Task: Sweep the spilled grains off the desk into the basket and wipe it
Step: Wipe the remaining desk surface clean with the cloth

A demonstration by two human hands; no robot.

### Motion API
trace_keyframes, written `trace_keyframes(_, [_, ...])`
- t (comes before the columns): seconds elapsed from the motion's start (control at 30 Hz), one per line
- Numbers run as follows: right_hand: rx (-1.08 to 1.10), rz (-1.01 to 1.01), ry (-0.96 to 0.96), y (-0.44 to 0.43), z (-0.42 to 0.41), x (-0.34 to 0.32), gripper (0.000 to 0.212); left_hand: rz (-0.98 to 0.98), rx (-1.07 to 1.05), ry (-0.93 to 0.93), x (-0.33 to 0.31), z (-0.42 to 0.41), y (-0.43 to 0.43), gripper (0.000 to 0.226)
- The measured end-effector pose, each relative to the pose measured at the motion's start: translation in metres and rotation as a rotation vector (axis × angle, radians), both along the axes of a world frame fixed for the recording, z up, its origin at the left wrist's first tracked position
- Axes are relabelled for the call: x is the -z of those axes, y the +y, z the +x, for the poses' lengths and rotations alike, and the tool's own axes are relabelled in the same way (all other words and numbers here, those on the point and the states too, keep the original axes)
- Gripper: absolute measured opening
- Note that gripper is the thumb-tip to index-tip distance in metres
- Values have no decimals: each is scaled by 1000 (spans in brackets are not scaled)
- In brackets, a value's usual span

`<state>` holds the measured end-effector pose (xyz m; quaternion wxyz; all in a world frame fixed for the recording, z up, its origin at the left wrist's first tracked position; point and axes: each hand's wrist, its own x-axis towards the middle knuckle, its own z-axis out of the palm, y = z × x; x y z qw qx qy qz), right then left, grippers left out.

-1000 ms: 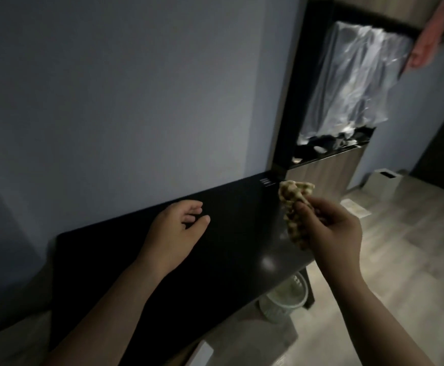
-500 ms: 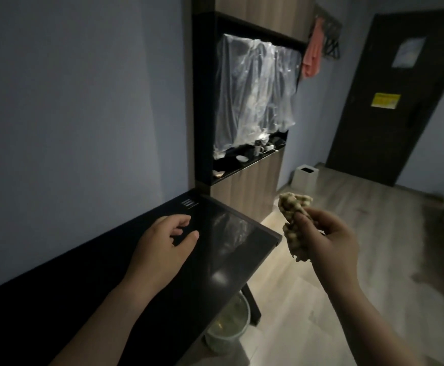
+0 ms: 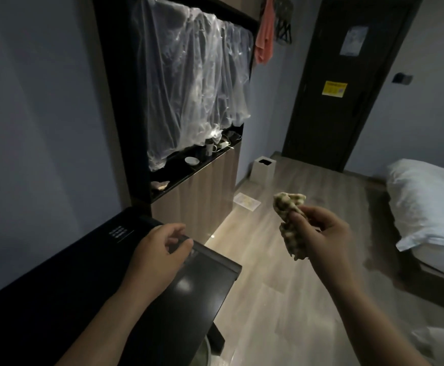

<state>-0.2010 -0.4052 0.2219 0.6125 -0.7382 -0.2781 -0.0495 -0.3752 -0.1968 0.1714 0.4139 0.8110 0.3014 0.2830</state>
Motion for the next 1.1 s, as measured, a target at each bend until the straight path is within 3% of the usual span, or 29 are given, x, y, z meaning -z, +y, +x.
trace_keyframes(0.27, [-18, 26, 30, 26, 166, 22, 10, -12, -59, -11, 22, 150, 26, 32])
trace_keyframes(0.6, [-266, -87, -1, 107, 356, 28, 11, -50, -365, 14, 40, 278, 52, 32])
trace_keyframes(0.93, [-491, -202, 66, 259, 485, 62, 7, -165, -626, 23, 95, 360, 148, 30])
trace_keyframes(1.1, [-631, -291, 117, 355, 512, 76, 7, -253, -737, 26, 101, 388, 197, 28])
